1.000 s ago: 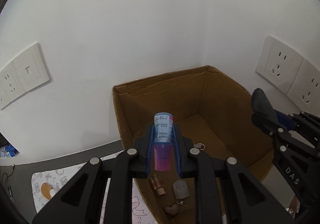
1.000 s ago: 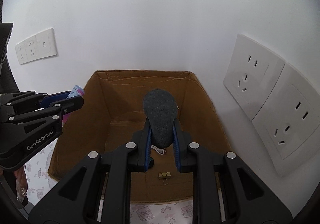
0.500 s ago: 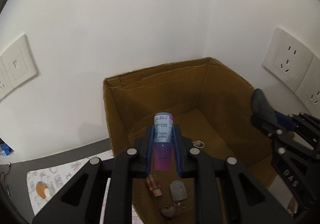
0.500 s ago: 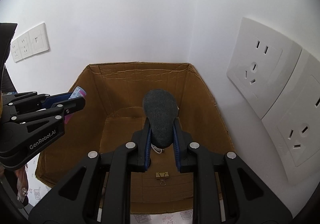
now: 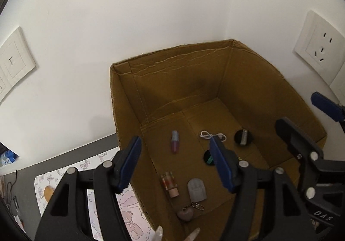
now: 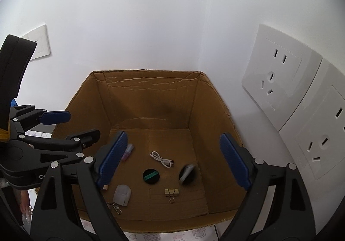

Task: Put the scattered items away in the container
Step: 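Open both tools over the box to drop the tube and pad, then move both open tools back over the mat toward the sponge and ball, then grasp the orange sponge with the left tool while the right tool grasps the white ball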

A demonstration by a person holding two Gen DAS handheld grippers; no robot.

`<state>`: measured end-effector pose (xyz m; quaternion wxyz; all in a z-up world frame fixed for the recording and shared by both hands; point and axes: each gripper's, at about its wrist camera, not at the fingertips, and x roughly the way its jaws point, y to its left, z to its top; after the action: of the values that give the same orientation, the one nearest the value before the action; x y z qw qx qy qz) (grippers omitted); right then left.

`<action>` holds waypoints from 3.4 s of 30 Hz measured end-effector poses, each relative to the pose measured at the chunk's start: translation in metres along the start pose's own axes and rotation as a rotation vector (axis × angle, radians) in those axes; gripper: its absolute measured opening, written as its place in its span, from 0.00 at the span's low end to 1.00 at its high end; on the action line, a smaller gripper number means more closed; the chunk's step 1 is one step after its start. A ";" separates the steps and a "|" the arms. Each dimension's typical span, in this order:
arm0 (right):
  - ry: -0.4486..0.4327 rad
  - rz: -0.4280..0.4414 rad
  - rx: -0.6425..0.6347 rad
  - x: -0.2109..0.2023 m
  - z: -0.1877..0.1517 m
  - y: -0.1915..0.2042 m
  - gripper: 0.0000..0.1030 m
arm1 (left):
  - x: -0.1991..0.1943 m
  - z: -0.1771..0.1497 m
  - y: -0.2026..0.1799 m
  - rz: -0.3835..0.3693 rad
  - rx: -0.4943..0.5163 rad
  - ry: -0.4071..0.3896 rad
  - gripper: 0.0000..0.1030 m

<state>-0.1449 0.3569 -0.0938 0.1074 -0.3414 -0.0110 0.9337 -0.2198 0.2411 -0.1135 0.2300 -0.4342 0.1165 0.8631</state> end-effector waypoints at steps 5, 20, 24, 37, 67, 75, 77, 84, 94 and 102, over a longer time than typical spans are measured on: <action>-0.006 0.003 -0.009 -0.002 0.003 0.001 0.87 | -0.002 0.001 0.000 0.025 -0.008 0.000 0.63; -0.021 -0.011 -0.007 -0.013 0.008 -0.002 0.94 | -0.007 0.001 0.000 0.019 -0.006 0.011 0.74; -0.028 -0.011 -0.003 -0.019 0.009 -0.003 0.94 | -0.011 0.001 0.001 0.027 -0.004 0.003 0.79; -0.054 -0.006 -0.006 -0.041 0.010 0.005 0.94 | -0.040 -0.004 0.010 0.010 -0.078 -0.058 0.79; -0.101 0.111 -0.089 -0.090 0.002 0.092 0.94 | -0.111 -0.079 0.111 0.154 -0.209 -0.073 0.79; -0.107 0.163 -0.136 -0.098 -0.001 0.136 0.94 | -0.125 -0.107 0.154 0.209 -0.267 -0.083 0.79; -0.106 0.179 -0.147 -0.097 -0.003 0.148 0.94 | -0.128 -0.114 0.165 0.225 -0.280 -0.079 0.79; -0.104 0.237 -0.187 -0.095 -0.007 0.195 0.94 | -0.141 -0.137 0.208 0.272 -0.336 -0.070 0.79; -0.097 0.338 -0.264 -0.094 -0.010 0.265 0.94 | -0.162 -0.172 0.269 0.347 -0.423 -0.052 0.79; -0.085 0.399 -0.309 -0.089 -0.017 0.306 0.94 | -0.161 -0.192 0.295 0.367 -0.458 -0.043 0.79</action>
<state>-0.1271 0.0390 -0.0794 -0.1329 -0.3096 -0.0904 0.9372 -0.1499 -0.1393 -0.0981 -0.0317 -0.4281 -0.0093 0.9031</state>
